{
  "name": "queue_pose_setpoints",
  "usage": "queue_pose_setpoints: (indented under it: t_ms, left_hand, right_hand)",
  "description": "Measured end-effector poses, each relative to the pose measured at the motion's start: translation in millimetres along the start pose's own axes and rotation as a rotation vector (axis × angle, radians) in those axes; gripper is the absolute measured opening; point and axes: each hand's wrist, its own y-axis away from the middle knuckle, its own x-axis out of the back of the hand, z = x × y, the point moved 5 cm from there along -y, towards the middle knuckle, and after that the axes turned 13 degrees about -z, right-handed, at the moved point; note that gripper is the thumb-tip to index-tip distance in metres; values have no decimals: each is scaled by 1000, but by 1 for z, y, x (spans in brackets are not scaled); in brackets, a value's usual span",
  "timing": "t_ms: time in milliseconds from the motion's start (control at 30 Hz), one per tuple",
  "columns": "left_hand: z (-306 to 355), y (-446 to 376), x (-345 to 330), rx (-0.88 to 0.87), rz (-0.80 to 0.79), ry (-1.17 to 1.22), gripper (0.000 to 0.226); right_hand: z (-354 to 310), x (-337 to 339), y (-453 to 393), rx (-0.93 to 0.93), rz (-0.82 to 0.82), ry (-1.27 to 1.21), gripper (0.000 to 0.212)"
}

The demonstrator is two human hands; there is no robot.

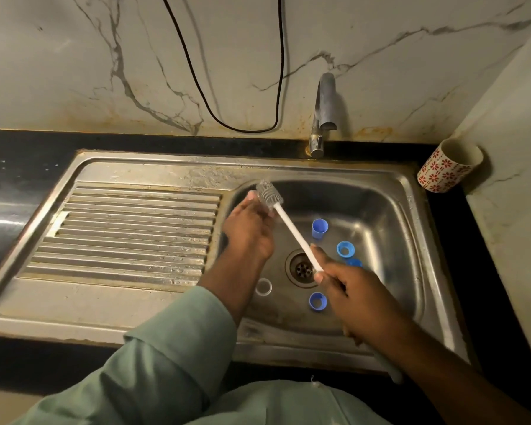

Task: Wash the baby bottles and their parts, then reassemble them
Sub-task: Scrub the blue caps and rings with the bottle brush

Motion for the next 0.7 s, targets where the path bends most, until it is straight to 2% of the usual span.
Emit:
queue_pose_setpoints:
  t_ms: [133,300,433,567,700]
  left_hand:
    - [-1,-2,1,0,2,40,11]
    - [8,-5,2,11,-45,27,11]
    - [16,-9,9,-25,-20,73,14]
    - [-6,10,7,42,-112,8,20]
    - [6,4,19,-2,-13,74,28]
  right_hand:
    - [0,4,-5,-10,-15,23,42]
    - [0,3,2,-15,-39,45,41]
    - [-1,-1,7,4,-25,95,42]
    - [-5,2,-2,-16,-3,94,43]
    - [-2,-5,11,-10,-61,208,45]
